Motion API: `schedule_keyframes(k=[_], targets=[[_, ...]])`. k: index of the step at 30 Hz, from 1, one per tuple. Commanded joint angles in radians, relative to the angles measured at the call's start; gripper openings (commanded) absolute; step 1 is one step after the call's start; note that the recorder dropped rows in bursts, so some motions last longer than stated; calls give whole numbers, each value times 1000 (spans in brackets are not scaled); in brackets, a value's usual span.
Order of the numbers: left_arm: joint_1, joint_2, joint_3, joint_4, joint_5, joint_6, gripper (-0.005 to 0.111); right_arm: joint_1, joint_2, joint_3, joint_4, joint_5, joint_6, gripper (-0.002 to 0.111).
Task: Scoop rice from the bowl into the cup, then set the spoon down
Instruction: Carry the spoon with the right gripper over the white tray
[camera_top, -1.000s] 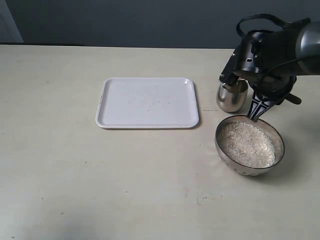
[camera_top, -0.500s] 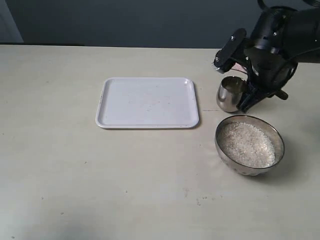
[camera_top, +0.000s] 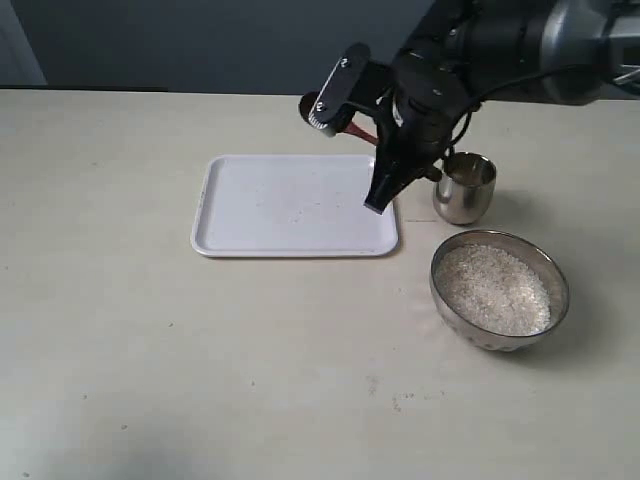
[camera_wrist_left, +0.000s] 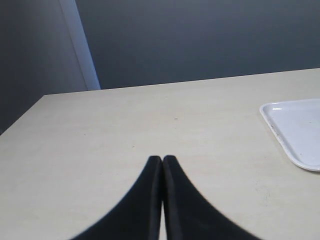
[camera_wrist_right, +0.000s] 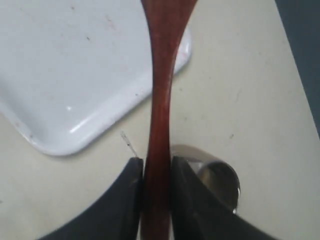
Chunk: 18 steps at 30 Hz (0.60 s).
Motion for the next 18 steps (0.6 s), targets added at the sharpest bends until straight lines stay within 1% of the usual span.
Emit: schedule_keyframes(k=[1,5,12,18], targets=[[-7,-4,-3,-1,-13,-4,0,30,62,-75,68,-26,-66,-1],[-7,-4,-3,-1,-13,-4,0,52,108,-120,116,-55,-105,-1],[-7,-4,-3,-1,-13,-4,0,72,185,-184,208,-63,-106,-1],[-7,-4,-3,-1,-13,-4,0,72,206,-193,254,-67,-106,-1]])
